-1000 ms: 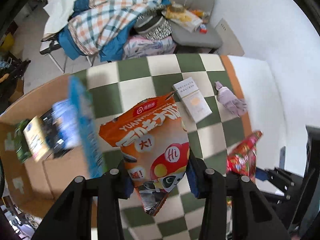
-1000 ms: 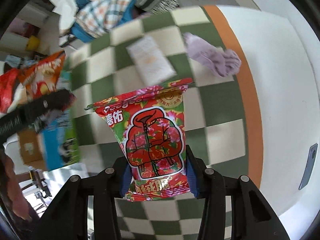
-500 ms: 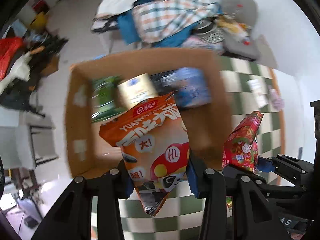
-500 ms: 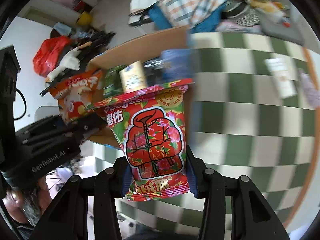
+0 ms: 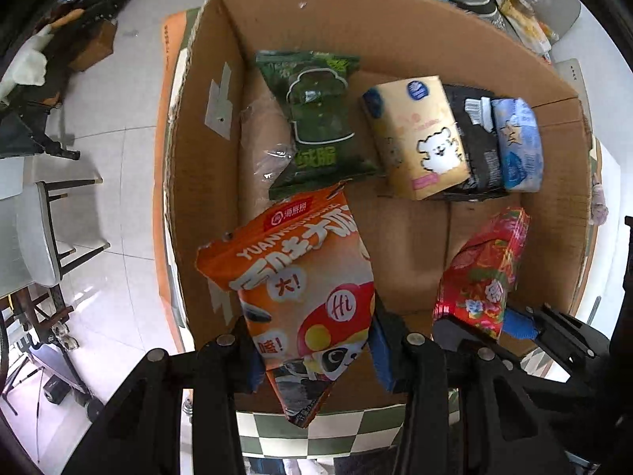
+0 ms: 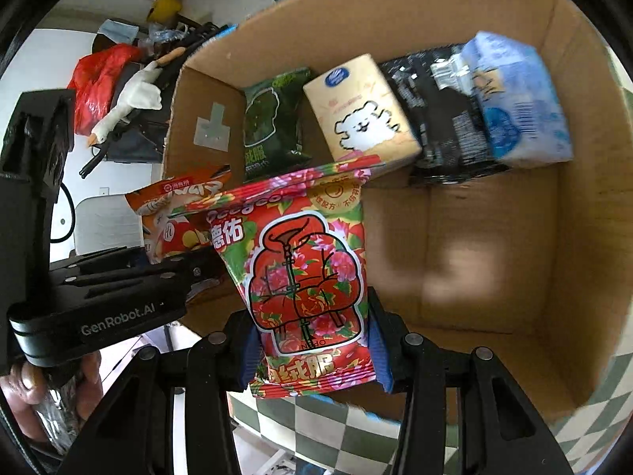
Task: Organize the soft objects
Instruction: 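Carry both held bags over the cardboard box and lower them, then open both tools to drop the bags and lift away from the box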
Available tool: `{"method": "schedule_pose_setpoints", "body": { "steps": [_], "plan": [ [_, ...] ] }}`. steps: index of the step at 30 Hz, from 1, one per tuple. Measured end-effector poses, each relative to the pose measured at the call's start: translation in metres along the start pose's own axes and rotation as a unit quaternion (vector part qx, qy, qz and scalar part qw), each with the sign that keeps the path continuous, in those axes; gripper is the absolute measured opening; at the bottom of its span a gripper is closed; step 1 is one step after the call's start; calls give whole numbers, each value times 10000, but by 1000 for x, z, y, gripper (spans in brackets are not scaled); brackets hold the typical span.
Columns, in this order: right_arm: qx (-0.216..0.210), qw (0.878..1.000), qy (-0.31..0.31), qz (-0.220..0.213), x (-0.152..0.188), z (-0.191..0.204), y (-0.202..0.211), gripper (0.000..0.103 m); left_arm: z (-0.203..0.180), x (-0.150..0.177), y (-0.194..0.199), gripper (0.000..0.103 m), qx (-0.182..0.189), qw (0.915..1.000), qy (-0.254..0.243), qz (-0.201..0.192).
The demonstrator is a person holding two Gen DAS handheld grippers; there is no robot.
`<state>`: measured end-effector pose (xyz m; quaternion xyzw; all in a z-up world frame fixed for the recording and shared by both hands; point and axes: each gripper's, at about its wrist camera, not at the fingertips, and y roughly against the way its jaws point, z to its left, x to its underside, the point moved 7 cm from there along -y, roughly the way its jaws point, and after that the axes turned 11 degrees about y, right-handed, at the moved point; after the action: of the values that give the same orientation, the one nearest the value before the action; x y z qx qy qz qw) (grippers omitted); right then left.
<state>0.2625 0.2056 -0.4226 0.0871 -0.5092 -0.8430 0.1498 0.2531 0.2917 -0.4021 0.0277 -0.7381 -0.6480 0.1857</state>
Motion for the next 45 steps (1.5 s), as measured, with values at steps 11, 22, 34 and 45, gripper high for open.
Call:
{"method": "schedule_pose_setpoints", "body": {
  "steps": [11,22,34,45],
  "plan": [
    [-96,9999,69,-13,-15,4,-16,67,1,-4,0,49,-6,9995,218,234],
    [237,9996,100,-93,-4,-8,10,76,1,14,29,71,104,9992,233,-296],
    [1145,9929,217,-239,31,-37,63,76,-4,55,61,71,151,9905,481,-1279],
    [1696,9824,414,-664,70,-40,124,78,-22,92,102,96,-87,9750,374,-2191]
  ]
}}
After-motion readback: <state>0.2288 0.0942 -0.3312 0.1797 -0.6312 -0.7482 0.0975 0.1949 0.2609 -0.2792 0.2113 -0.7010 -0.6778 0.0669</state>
